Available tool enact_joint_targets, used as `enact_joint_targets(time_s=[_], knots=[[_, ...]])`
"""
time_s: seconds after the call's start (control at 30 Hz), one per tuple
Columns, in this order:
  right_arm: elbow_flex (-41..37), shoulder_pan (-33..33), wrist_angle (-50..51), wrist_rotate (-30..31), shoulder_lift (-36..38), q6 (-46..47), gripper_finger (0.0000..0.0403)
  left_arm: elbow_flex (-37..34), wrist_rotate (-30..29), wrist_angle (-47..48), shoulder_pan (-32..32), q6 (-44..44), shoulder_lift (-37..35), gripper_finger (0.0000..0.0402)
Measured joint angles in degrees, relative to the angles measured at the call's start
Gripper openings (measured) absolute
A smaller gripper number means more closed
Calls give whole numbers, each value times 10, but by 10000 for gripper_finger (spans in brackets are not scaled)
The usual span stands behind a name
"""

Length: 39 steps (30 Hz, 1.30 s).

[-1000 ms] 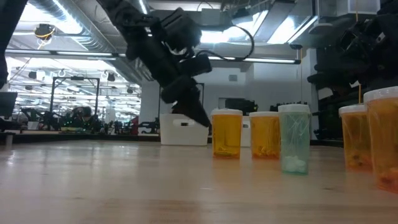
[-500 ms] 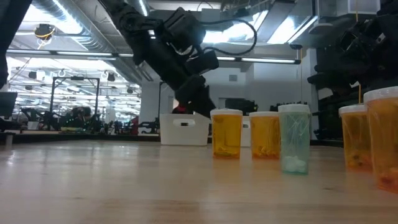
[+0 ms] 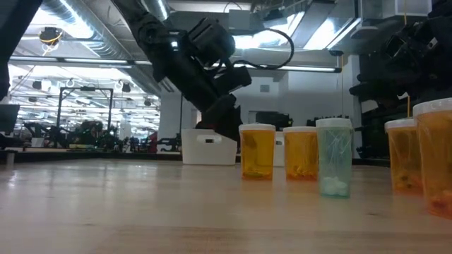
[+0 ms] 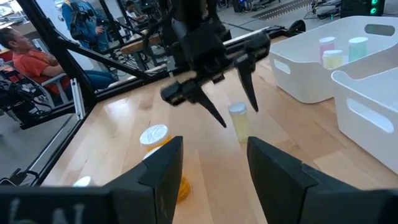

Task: Pick and place medicine bottles into bin by pill shape (circle, oval)
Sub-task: Put the yellow tablet bottle into the white left bin

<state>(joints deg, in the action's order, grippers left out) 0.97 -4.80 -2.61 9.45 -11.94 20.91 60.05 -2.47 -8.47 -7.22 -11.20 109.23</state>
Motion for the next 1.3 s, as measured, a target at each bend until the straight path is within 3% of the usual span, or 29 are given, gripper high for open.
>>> enact_joint_targets(time_s=[0.43, 0.9, 1.03, 1.3], knots=[[0, 0, 0, 0, 0, 0, 181, -1, 0, -16, 0, 4, 3, 225], [0, 0, 0, 0, 0, 0, 181, 0, 0, -14, 0, 36, -7, 124], [0, 0, 2, 0, 0, 0, 181, 14, 0, 26, -7, 27, -58, 101], [0, 0, 4, 0, 0, 0, 181, 28, -34, 134, -72, -9, -222, 100]])
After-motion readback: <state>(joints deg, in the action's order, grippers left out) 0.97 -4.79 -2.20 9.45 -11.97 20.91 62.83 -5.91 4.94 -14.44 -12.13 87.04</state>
